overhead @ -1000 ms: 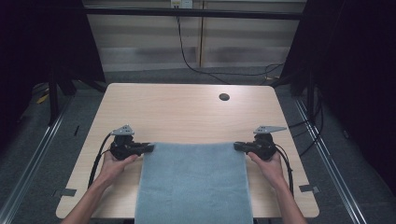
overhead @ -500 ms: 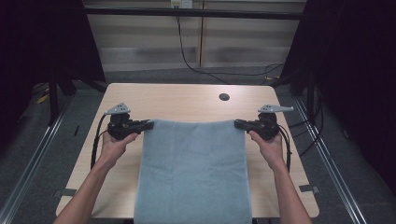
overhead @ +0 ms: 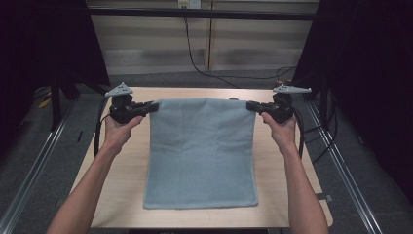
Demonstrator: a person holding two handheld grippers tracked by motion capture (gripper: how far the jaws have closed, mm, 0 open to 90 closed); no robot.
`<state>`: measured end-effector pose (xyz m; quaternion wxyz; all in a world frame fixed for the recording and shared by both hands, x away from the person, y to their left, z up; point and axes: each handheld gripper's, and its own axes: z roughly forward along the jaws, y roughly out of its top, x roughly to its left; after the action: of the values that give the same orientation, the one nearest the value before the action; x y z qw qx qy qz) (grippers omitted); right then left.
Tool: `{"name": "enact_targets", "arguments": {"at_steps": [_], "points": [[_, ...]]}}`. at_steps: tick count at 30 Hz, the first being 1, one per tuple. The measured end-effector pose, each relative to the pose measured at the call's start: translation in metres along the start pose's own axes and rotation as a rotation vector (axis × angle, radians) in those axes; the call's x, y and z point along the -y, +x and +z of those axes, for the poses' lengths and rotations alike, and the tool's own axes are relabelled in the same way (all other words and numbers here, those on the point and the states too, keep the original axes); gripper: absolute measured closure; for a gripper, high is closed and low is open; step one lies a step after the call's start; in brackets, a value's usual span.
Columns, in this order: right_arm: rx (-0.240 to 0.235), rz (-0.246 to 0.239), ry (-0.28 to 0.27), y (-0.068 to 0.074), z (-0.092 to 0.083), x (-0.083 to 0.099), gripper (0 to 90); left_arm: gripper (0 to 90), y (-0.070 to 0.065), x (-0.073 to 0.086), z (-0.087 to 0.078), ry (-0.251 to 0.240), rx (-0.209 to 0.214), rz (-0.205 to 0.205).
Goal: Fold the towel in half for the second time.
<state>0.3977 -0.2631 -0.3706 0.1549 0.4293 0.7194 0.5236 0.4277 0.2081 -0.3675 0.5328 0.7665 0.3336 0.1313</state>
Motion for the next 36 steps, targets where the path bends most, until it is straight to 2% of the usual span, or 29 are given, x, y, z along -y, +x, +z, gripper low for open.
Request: {"name": "enact_targets", "arguments": {"at_steps": [2,6,12,15,18,21,27,29,31,32,36], "points": [[0.0,0.002,-0.009,-0.001,-0.003,-0.003,85.8,81.6,0.0,0.0,-0.002,-0.015,0.025,-0.005],[-0.038,-0.003,-0.033,0.005,-0.015,-0.001,85.8,81.5,-0.009,0.007,-0.012,-0.027,0.043,0.021],[-0.094,0.006,-0.042,0.018,-0.037,0.018,86.1,81.3,-0.03,0.025,-0.035,-0.043,0.067,0.054],[-0.106,-0.021,-0.029,0.029,-0.047,0.027,86.1,81.1,-0.036,0.036,-0.044,-0.038,0.081,0.064],[-0.122,-0.041,-0.006,0.04,-0.057,0.041,86.0,80.9,-0.041,0.051,-0.05,-0.037,0.095,0.047],[-0.129,-0.047,0.028,0.046,-0.062,0.057,86.0,80.9,-0.046,0.07,-0.055,-0.024,0.129,0.018],[-0.154,-0.041,0.07,0.06,-0.073,0.093,85.4,79.5,-0.061,0.1,-0.068,0.008,0.147,0.027],[-0.162,-0.042,0.09,0.067,-0.076,0.105,85.0,79.0,-0.064,0.111,-0.071,0.025,0.16,0.013],[-0.172,-0.055,0.111,0.072,-0.077,0.115,83.5,78.9,-0.067,0.121,-0.069,0.071,0.179,0.011],[-0.172,-0.051,0.125,0.075,-0.078,0.12,82.7,78.7,-0.07,0.126,-0.069,0.085,0.172,0.016],[-0.19,-0.041,0.161,0.081,-0.079,0.137,75.8,73.4,-0.075,0.138,-0.074,0.084,0.214,-0.01]]}}
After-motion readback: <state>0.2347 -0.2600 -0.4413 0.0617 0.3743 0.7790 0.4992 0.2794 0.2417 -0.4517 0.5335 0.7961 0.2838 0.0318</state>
